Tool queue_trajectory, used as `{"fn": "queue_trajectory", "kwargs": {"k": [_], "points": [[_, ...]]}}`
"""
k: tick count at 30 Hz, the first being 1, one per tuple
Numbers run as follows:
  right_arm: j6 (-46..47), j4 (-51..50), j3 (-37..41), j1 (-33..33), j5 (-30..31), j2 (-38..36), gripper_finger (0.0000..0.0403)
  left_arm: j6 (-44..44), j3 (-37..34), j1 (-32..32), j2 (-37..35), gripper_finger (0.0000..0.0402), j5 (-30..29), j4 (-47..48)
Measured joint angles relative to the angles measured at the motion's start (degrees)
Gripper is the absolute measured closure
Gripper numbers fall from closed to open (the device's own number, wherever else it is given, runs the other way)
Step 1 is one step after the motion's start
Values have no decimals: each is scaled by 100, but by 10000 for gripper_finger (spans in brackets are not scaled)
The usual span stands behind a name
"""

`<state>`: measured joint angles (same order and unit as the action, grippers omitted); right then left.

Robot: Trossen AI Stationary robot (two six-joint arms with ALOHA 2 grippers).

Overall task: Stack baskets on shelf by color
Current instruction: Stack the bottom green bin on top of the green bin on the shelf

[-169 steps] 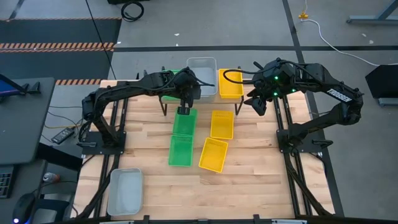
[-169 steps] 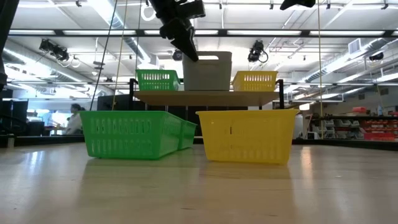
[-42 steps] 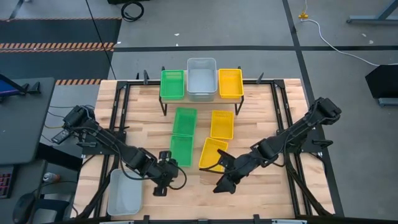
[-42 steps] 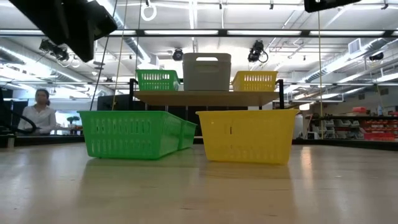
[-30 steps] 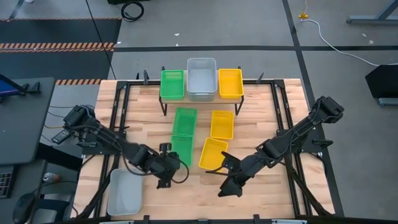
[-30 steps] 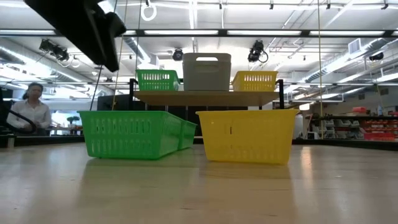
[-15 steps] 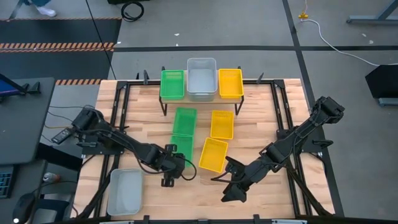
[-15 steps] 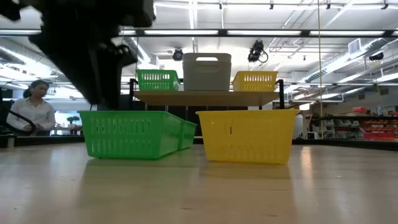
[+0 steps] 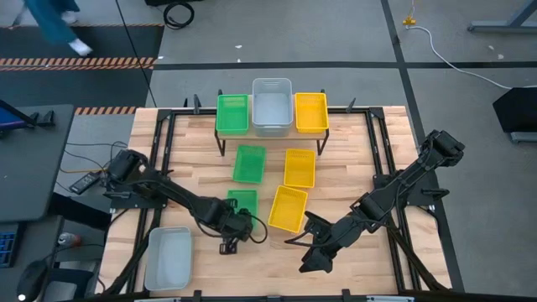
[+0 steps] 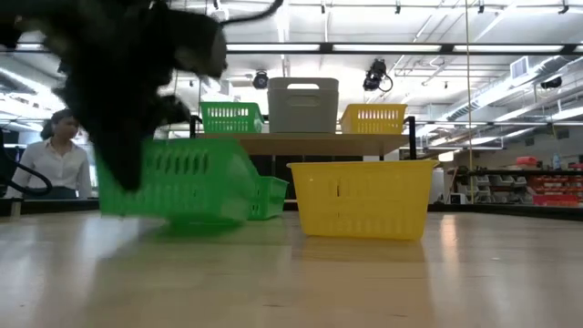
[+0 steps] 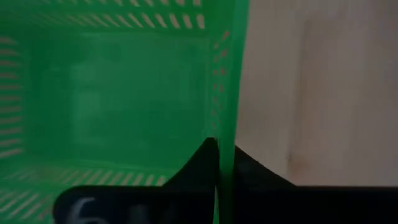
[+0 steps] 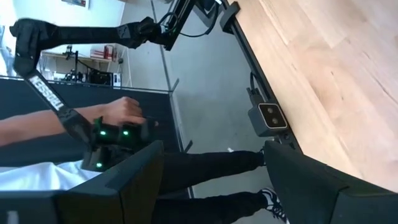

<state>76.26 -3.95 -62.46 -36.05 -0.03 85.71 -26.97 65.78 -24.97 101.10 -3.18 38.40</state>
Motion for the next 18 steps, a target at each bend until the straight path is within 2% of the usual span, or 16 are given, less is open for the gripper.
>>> {"fn": "queue_trajectory", "kwargs": {"k": [6,12,18], "points": [[-226,-2,0,0,-2,0,119,-115,808,-32,-236,396,-35,796],[-490,-2,0,0,-2,0,119,14,2092,-92,-253,398,-552,1961],[-707,-6,0,0,-2,0,119,98,3059,-64,-253,399,-1063,3040]]}}
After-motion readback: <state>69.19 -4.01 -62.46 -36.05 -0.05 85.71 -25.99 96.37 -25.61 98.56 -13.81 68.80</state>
